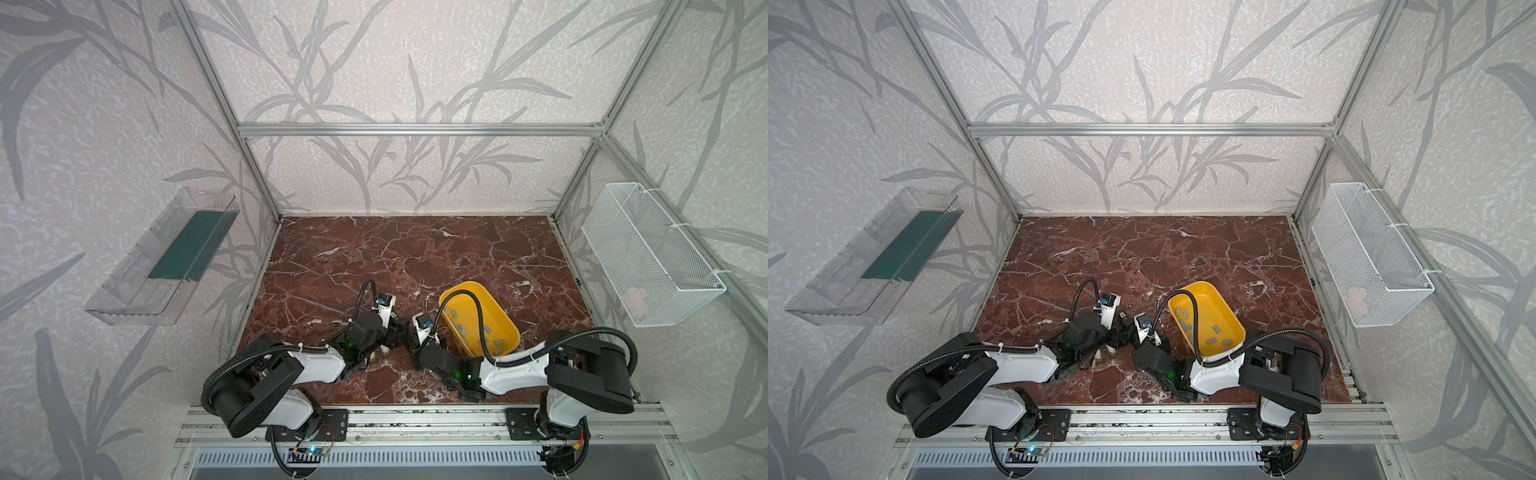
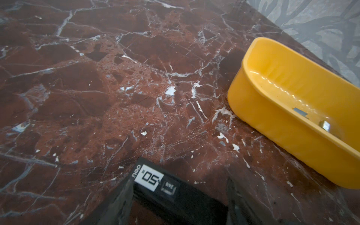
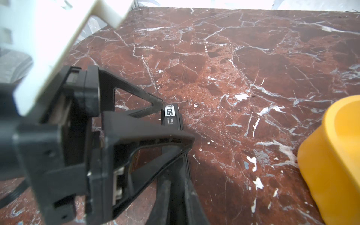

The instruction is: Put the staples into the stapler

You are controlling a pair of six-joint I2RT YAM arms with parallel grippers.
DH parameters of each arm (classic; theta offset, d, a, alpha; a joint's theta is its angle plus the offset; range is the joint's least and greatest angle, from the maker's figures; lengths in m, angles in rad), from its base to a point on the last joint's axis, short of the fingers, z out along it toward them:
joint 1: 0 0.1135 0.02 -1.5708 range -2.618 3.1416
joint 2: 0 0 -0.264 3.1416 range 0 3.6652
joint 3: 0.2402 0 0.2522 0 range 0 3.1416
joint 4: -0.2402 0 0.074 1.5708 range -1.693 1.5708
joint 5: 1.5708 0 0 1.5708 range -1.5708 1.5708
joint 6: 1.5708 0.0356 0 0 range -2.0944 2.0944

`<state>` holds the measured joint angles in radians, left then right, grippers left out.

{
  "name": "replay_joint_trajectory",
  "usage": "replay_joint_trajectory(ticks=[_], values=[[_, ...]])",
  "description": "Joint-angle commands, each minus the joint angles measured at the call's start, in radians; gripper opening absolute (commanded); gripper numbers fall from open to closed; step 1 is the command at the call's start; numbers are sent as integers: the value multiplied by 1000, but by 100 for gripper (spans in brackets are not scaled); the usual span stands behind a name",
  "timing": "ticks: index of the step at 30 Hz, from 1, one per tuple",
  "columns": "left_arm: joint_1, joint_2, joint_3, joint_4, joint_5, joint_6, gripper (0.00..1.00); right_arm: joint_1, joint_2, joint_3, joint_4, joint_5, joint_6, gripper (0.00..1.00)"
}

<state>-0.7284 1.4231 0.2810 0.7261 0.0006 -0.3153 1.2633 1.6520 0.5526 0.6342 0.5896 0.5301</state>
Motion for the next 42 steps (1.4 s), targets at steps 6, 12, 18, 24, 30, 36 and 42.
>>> replay_joint_trajectory(ticks=[6, 12, 18, 24, 30, 36, 42], values=[[3, 39, 19, 79, -1, -19, 74, 22, 135, -66, 5, -22, 73, 16], [3, 60, 33, 82, 2, -18, 74, 24, 234, -91, 138, -25, 96, 16], [3, 12, 55, 26, -11, -14, 74, 23, 172, -64, 97, -23, 53, 21], [4, -219, 157, -282, -131, -15, 86, 20, -136, 60, -250, 60, -57, 46], [14, -494, 249, -571, -404, -26, 99, 0, -419, 261, -735, 222, -13, 84], [22, -688, 124, -435, -636, 33, 99, -168, -598, 313, -870, 246, -59, 99], [147, -827, 61, -398, -632, 106, 99, -656, -720, 128, -724, 235, -190, 99]])
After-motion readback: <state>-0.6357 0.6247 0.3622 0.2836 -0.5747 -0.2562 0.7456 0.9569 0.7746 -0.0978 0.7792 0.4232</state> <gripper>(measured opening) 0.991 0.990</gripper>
